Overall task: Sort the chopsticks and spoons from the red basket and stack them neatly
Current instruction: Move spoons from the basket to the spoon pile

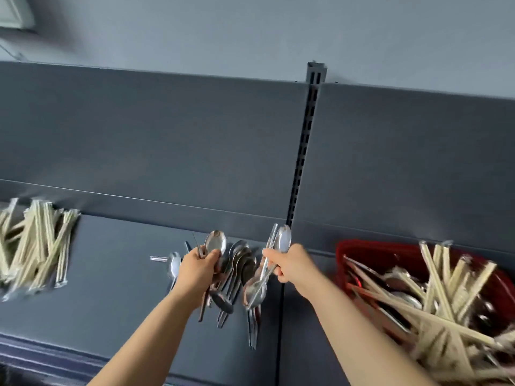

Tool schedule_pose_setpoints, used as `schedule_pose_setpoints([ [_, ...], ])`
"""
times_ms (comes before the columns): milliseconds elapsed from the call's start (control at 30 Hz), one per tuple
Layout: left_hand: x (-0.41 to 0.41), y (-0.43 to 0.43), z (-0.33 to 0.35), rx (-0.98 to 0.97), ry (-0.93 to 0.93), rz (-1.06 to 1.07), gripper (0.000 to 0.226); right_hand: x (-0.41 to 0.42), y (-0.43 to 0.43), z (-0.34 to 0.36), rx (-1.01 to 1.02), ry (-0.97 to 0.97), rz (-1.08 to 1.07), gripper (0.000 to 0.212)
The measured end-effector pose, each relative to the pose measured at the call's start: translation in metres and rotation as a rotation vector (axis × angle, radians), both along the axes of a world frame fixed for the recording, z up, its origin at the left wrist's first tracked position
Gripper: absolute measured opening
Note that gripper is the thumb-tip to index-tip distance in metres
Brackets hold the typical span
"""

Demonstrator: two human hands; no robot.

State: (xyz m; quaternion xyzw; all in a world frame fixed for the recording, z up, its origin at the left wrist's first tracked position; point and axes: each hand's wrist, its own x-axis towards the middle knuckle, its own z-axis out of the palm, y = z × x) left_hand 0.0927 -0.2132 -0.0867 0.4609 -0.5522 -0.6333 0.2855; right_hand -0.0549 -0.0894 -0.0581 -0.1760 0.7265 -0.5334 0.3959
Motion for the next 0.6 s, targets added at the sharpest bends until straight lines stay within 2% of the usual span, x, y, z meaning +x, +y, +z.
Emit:
schedule_pose_setpoints([
  [100,0.006,-0.018,-0.019,-0.024,-0.063,-0.018,0.016,0.016,-0.02,-0.029,0.065,-0.045,-0.029,0.018],
  [167,0.007,-0.026,-0.029,-0.15,-0.155,-0.043,0.014,0.022,-0.027,-0.043,0.088,-0.052,-0.081,0.017],
  [300,0.004,-0.035,-0.038,-0.397,-0.246,-0.112,0.021,0.032,-0.03,-0.06,0.116,0.055,-0.189,0.02],
  [400,0.002,-0.037,-0.041,-0.478,-0.252,-0.154,0.024,0.038,-0.026,-0.065,0.127,0.138,-0.232,0.022],
  [500,0.001,-0.036,-0.045,-0.515,-0.242,-0.123,0.041,0.044,-0.022,-0.069,0.13,0.212,-0.256,0.025],
  [600,-0.001,-0.037,-0.046,-0.58,-0.193,-0.103,0.034,0.049,-0.021,-0.07,0.169,0.282,-0.286,0.039],
])
